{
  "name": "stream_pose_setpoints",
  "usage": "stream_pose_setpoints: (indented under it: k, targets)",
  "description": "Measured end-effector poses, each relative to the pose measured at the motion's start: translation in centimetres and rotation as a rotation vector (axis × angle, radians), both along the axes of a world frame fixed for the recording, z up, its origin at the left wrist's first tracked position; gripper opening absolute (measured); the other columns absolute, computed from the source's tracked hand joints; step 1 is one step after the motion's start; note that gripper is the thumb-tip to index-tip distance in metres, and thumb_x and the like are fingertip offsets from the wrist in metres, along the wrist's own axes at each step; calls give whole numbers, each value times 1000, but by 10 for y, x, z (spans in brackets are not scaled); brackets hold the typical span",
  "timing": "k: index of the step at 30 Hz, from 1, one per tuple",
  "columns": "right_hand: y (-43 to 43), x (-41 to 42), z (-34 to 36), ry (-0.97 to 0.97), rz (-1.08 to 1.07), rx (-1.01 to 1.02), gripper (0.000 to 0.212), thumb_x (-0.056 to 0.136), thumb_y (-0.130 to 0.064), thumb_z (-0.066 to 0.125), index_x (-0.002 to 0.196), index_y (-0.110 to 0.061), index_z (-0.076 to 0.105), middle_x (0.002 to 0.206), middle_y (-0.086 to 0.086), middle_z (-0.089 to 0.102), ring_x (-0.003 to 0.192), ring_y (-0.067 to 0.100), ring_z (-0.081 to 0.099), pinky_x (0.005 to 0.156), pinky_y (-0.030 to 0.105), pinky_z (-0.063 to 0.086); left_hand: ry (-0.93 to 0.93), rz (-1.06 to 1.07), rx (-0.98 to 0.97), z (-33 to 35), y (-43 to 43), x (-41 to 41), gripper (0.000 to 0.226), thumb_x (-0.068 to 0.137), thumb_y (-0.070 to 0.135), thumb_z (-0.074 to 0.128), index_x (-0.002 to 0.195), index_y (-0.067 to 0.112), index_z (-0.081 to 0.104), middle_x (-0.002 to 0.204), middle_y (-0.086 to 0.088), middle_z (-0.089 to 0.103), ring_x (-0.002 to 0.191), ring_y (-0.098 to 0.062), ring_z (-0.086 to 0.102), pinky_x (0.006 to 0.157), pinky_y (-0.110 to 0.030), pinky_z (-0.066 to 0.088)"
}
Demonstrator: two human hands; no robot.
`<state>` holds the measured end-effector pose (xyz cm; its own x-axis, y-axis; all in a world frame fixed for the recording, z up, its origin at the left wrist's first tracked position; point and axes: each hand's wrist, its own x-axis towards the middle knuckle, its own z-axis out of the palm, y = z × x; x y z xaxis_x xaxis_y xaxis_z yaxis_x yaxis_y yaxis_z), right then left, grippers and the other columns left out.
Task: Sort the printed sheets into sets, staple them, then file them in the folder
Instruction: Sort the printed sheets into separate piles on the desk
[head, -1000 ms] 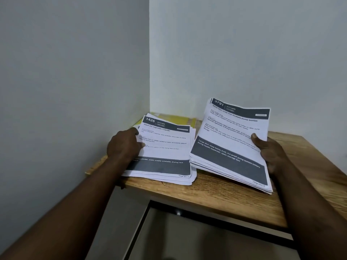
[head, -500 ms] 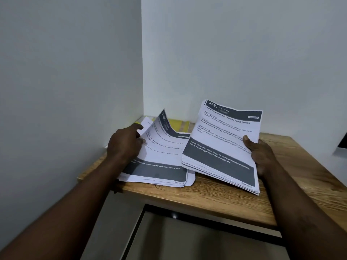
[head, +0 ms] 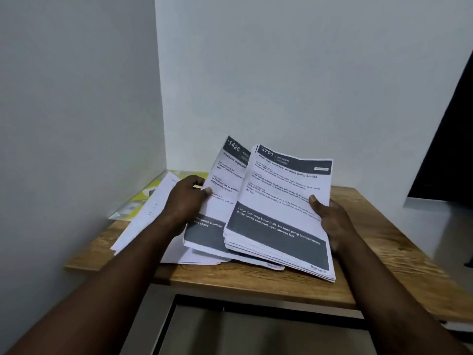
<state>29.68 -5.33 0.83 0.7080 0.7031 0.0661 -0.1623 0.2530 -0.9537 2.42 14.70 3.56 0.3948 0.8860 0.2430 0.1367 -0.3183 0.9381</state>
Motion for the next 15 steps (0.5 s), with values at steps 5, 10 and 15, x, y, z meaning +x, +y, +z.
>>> stream_pose_setpoints:
  k: [5, 10, 15]
  targets:
    - [-28, 25, -1, -47, -124, -77, 17, 102, -21, 69, 116, -12, 71, 106, 11, 81, 92, 34, 79, 84, 47, 61, 9, 157, 121, -9, -1, 5, 10, 97, 26, 66, 106, 25, 70, 104, 1, 77, 96, -24, 71, 94, -47, 57]
    - [-43, 39, -1, -65, -198, -83, 10, 103, -21, 68, 110, -15, 71, 100, 6, 80, 87, 29, 77, 78, 40, 61, -23, 217, 168, -9, 0, 7, 16, 99, 23, 64, 114, 27, 70, 110, 3, 75, 102, -21, 70, 93, -40, 54]
    - [-45, 43, -4, -98, -214, -72, 6, 104, -20, 67, 107, -17, 71, 93, -1, 80, 80, 23, 77, 74, 36, 60, -84, 326, 252, -8, -2, 14, 19, 100, 20, 62, 118, 21, 69, 112, -1, 75, 101, -25, 68, 90, -40, 54]
